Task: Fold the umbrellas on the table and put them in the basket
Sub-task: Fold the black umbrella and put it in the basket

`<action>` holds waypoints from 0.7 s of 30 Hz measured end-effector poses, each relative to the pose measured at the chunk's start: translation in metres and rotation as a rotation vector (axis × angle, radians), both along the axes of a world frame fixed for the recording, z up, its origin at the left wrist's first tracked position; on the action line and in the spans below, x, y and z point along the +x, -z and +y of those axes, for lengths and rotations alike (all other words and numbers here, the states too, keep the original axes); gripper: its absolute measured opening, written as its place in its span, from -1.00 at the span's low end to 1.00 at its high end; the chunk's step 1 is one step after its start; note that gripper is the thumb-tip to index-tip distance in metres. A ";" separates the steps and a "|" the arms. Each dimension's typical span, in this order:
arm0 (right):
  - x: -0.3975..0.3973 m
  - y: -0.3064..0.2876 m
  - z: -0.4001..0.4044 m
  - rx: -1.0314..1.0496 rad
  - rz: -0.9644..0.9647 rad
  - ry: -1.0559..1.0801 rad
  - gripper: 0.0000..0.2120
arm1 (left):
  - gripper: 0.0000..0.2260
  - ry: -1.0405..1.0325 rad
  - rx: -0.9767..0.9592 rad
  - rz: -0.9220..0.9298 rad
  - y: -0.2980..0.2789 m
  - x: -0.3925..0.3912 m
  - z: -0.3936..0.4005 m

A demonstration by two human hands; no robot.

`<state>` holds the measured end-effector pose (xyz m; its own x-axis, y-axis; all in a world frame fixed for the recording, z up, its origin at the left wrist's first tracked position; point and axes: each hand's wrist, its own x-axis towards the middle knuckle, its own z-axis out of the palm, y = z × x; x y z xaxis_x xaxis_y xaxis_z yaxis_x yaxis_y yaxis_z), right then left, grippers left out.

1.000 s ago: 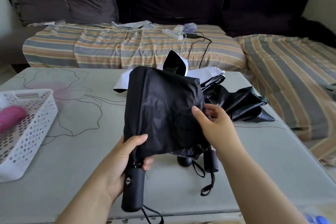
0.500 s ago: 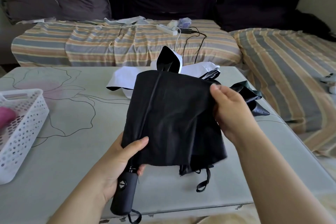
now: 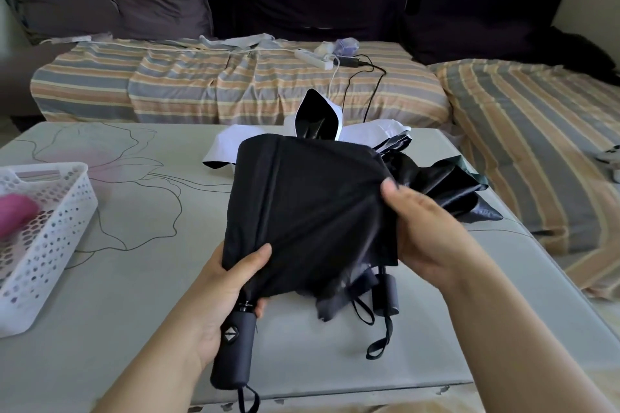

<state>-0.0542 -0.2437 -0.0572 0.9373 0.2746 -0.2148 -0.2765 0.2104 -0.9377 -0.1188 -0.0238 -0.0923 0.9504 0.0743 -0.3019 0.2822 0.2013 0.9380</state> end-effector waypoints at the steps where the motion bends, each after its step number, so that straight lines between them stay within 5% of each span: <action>1: -0.001 -0.005 0.001 0.140 0.042 -0.023 -0.60 | -0.80 -0.013 -0.014 0.005 0.000 0.000 0.000; 5: -0.005 -0.001 0.007 0.005 0.075 -0.235 -0.25 | -0.76 -0.039 -0.096 0.027 -0.001 0.002 -0.003; 8: -0.012 -0.002 0.013 0.152 0.031 -0.279 -0.15 | -0.82 -0.044 -0.110 0.029 -0.001 0.002 -0.002; 12: -0.020 -0.013 0.017 0.240 -0.067 -0.217 -0.26 | -0.80 -0.043 -0.015 -0.030 -0.001 0.000 0.000; 18: -0.001 -0.022 0.017 0.023 0.172 0.068 -0.50 | -0.89 -0.016 0.064 -0.044 -0.001 -0.003 0.003; 21: 0.004 -0.025 0.017 -0.047 0.129 0.180 -0.68 | -0.86 0.043 0.108 -0.064 -0.002 -0.008 0.003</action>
